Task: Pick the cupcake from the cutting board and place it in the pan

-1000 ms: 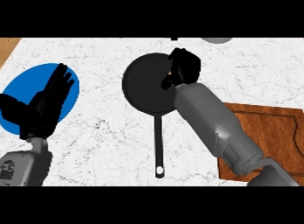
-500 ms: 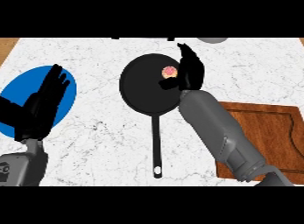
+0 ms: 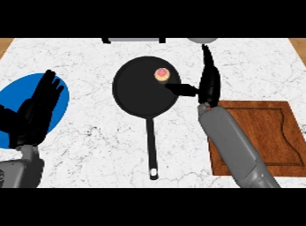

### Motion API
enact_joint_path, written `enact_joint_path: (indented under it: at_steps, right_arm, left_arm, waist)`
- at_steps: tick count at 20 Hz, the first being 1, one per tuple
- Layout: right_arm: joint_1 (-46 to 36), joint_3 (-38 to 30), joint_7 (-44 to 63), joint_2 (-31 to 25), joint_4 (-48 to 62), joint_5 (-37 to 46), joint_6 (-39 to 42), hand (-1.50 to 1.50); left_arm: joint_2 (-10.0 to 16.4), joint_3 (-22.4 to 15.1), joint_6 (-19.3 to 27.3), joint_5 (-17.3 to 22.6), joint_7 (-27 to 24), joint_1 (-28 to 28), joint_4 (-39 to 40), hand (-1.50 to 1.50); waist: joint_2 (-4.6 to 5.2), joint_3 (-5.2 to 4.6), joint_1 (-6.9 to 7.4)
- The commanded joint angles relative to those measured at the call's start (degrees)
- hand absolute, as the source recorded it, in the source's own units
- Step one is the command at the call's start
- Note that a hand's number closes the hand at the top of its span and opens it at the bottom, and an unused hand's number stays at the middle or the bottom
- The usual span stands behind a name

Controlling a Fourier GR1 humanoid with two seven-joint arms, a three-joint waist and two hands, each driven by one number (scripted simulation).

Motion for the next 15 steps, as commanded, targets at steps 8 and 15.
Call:
enact_joint_path:
  at_steps: [8,15]
  right_arm:
    - [32.2,3.2,-9.1,-7.1,-36.0,-9.0,13.6,-1.5]
    - [36.1,4.0,-3.1,-5.6,-42.5,-2.6,13.4,-1.5]
  left_arm:
    - [0.8,1.3,-1.7,0.3,-1.7,2.6,-1.1,0.0]
    - [-1.2,-0.5,-1.2,-2.0,1.2,3.5,-5.9,0.0]
  waist:
    - [-0.07,-0.09,-0.33]
    - [0.12,-0.08,0.59]
